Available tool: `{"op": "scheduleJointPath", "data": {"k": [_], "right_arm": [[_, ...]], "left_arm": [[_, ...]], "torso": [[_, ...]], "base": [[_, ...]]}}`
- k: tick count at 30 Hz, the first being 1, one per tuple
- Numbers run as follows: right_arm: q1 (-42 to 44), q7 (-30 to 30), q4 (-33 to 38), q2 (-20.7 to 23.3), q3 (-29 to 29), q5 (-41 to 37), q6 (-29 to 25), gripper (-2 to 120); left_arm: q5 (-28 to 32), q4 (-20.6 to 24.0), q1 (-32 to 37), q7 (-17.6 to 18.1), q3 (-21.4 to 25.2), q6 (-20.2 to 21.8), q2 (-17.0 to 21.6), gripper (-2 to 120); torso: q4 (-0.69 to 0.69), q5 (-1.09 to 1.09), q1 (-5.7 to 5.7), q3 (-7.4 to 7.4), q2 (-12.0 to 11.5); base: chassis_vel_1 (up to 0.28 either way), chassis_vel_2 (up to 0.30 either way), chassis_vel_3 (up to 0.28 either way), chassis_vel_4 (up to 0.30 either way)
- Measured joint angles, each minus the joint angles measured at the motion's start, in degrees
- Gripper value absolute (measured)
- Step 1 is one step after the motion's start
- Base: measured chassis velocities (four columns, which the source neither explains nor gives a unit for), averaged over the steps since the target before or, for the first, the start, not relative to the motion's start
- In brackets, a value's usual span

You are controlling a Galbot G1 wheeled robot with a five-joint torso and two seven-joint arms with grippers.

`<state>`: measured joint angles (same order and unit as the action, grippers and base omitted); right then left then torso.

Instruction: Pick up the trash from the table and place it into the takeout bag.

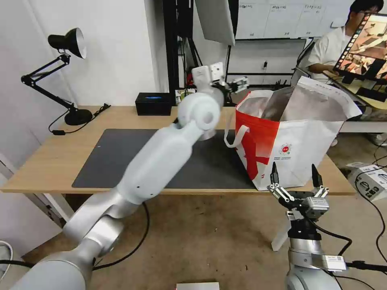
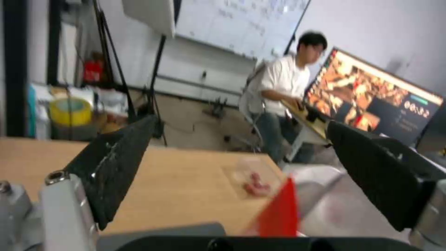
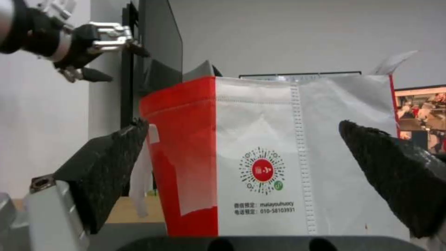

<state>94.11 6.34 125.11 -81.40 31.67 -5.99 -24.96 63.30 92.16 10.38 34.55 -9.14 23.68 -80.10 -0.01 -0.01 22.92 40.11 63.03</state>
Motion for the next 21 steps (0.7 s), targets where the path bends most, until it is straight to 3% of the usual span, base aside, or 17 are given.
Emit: {"op": "scheduleJointPath", "data": {"k": [7, 14, 21], "right_arm": [[0.0, 0.0, -0.2, 1.0, 0.1, 0.0, 0.0, 100], [-0.6, -0.1, -0.8, 1.2, -0.3, 0.1, 0.1, 100], [-0.6, -0.1, -1.0, 1.5, -0.8, 0.4, 0.1, 100]], "left_arm": [[-4.7, 6.5, 6.1, -6.0, 3.3, -3.7, 7.7, 100], [-6.1, 11.6, 12.4, -8.8, 7.6, -5.4, 12.3, 100], [-8.2, 14.3, 17.6, -11.0, 11.2, -8.4, 14.5, 100]], "torso": [[0.01, -0.01, 0.0, 0.0, 0.0], [0.01, -0.01, -0.01, 0.0, 0.0], [0.0, 0.0, 0.0, 0.0, 0.0]], "base": [[0.0, 0.0, 0.0, 0.0], [0.0, 0.0, 0.0, 0.0], [0.0, 0.0, 0.0, 0.0]]}}
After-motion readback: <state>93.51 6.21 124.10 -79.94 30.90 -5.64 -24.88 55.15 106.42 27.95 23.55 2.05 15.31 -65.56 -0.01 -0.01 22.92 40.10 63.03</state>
